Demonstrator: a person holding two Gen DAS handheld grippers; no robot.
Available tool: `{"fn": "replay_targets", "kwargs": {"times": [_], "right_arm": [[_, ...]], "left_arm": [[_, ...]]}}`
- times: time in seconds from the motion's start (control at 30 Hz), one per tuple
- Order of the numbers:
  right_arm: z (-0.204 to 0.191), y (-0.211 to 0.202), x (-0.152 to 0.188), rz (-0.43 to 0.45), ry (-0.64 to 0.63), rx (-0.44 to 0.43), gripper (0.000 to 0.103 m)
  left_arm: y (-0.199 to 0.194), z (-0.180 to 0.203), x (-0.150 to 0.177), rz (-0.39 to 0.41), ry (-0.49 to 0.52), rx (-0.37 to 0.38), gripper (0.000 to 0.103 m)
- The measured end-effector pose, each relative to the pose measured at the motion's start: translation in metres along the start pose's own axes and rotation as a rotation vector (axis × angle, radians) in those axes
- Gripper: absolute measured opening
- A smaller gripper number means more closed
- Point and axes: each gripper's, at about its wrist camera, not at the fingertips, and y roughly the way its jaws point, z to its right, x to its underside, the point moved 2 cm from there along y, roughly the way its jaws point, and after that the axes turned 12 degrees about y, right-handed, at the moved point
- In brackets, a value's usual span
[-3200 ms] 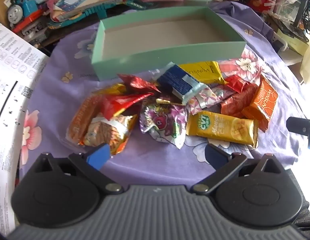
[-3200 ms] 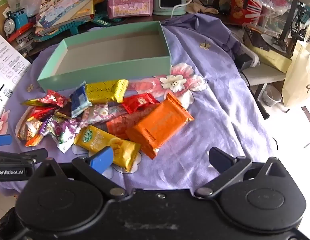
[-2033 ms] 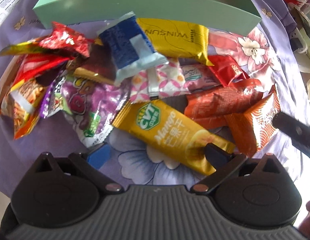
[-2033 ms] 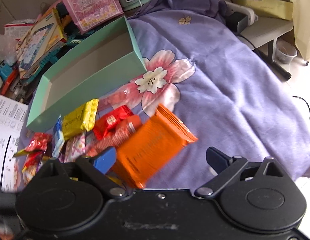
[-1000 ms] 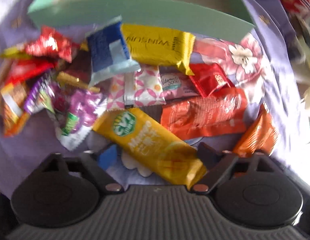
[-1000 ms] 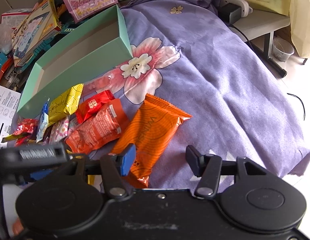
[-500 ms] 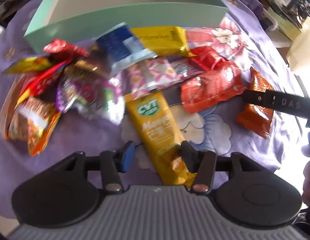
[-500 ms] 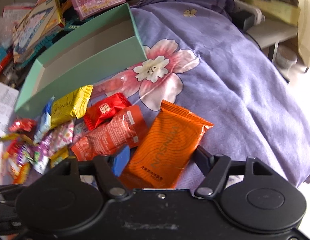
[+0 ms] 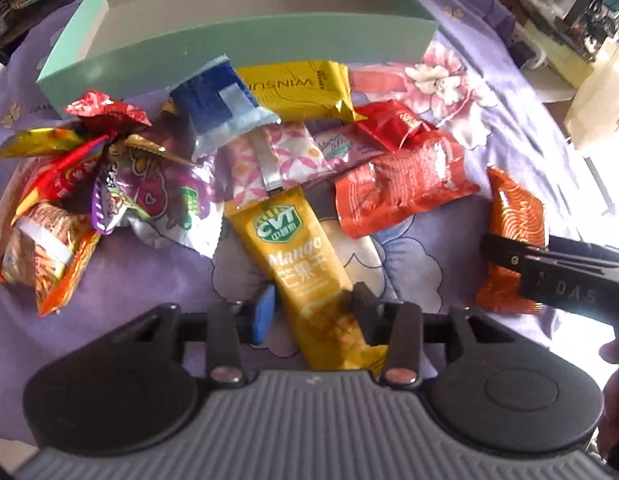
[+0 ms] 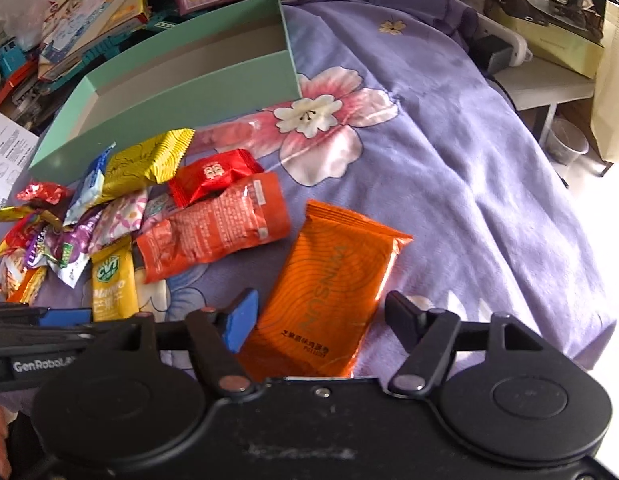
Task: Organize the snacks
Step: 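Grasp yellow CVT mango bar with left gripper while right gripper grasps orange Winsun pack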
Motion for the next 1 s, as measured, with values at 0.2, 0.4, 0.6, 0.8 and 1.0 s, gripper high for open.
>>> {"fn": "replay_targets", "kwargs": {"times": [0.2, 0.4, 0.6, 0.8, 1.0], "right_arm": [[-0.004, 0.005, 0.000, 0.000, 0.015, 0.017, 0.072], [-0.011, 0.005, 0.002, 0.004, -0.005, 0.028, 0.072], [-0.006, 0.003, 0.004, 0.005, -0.007, 0.037, 0.071], [-0.008, 0.004, 0.007, 0.007, -0.029, 0.034, 0.080], [-0.012, 0.003, 0.007, 0.049, -0.052, 0.056, 0.058]], "left_arm": [[-0.013, -0.020, 0.014, -0.002, -0.016, 0.014, 0.044], [-0.004, -0.020, 0.005, -0.023, -0.061, -0.015, 0.061], [0.007, -0.006, -0.004, -0.012, -0.021, -0.057, 0.045], [-0.004, -0.014, 0.005, 0.012, 0.019, -0.017, 0.037], [-0.005, -0.030, 0.009, -0.013, -0.005, -0.013, 0.051]]}}
